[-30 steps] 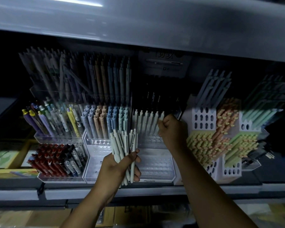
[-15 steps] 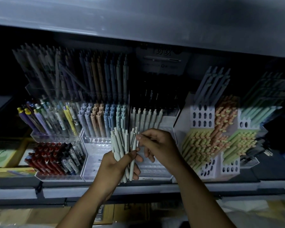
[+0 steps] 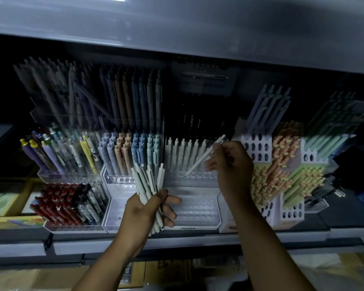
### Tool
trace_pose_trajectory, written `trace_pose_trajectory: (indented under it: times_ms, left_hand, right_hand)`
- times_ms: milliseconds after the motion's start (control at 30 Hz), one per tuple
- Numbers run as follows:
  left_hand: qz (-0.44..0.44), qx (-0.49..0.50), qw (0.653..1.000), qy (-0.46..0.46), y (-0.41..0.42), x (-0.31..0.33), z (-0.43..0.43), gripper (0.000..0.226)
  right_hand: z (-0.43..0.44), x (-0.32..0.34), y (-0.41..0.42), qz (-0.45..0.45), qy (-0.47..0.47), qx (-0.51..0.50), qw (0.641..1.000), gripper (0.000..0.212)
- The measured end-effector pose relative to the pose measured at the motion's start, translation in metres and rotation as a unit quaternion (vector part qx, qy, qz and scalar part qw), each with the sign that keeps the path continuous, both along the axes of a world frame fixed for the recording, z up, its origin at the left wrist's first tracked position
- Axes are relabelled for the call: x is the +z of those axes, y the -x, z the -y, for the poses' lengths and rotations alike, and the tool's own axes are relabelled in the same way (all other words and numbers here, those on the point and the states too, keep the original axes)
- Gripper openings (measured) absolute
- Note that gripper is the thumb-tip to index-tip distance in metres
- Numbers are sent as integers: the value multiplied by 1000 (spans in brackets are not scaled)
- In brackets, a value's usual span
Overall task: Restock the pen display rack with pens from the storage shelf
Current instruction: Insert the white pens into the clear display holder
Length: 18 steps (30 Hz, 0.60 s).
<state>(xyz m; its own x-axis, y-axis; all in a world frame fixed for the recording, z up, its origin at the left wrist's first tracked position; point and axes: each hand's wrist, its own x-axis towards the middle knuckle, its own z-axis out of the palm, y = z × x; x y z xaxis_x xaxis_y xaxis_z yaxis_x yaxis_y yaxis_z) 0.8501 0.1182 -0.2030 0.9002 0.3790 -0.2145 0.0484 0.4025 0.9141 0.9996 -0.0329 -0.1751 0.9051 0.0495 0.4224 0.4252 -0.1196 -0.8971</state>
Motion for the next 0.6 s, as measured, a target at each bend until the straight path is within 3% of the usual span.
trace_pose_trajectory:
  times_ms: [133, 333, 600]
  left_hand:
    - [5, 37, 999, -6, -1, -2, -1, 29]
    - [13, 28, 998, -45, -1, 0, -2, 27]
    - [28, 12, 998, 58, 0, 1, 3, 26]
  right_hand:
    - [1, -11, -12, 109, 148, -80, 980, 18]
    - [-5, -29, -28, 133, 206, -100, 964, 26]
    - [-7, -31, -44, 141, 270, -93, 948, 26]
